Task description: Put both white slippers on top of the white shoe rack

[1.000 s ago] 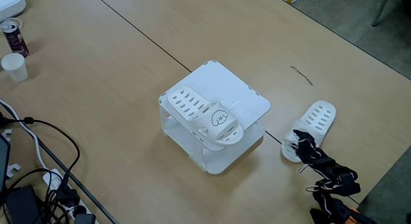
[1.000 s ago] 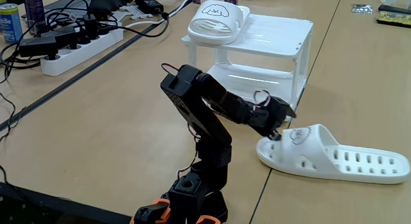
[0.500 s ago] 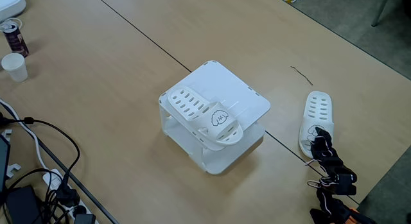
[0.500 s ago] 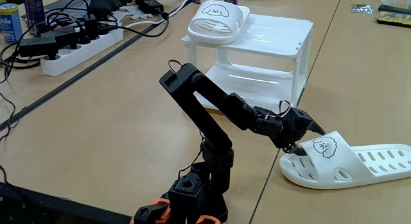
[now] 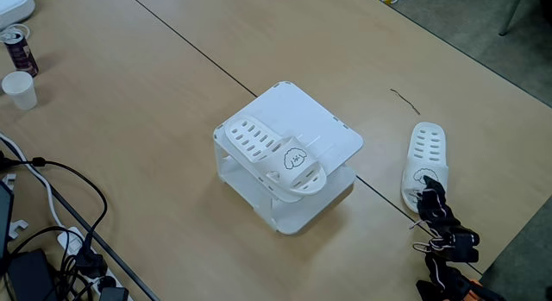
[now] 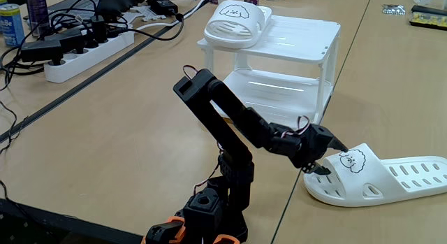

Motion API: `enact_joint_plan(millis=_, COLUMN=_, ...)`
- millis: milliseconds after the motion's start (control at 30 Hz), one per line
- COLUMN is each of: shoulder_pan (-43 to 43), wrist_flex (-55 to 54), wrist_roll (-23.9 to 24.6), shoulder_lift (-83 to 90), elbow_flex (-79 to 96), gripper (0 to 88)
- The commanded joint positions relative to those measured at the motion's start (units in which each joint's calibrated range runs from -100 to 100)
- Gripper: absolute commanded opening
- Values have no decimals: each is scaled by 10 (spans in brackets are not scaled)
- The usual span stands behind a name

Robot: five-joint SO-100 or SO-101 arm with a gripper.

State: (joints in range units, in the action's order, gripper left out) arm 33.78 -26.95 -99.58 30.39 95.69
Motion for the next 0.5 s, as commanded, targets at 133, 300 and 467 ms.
enact_joint_plan(millis=133, shoulder_pan=1, wrist_flex=-70, wrist_roll=-4, shoulder_lift=-1, elbow_flex=2, gripper=226)
enact_joint_plan(millis=300, shoulder_pan=1, wrist_flex=-70, wrist_roll=-4, shoulder_lift=-2, elbow_flex=3, gripper=226)
enact_joint_plan(millis=467, shoulder_pan=3, wrist_flex=-89, wrist_roll=-4, shoulder_lift=-27, elbow_flex=8, gripper=225)
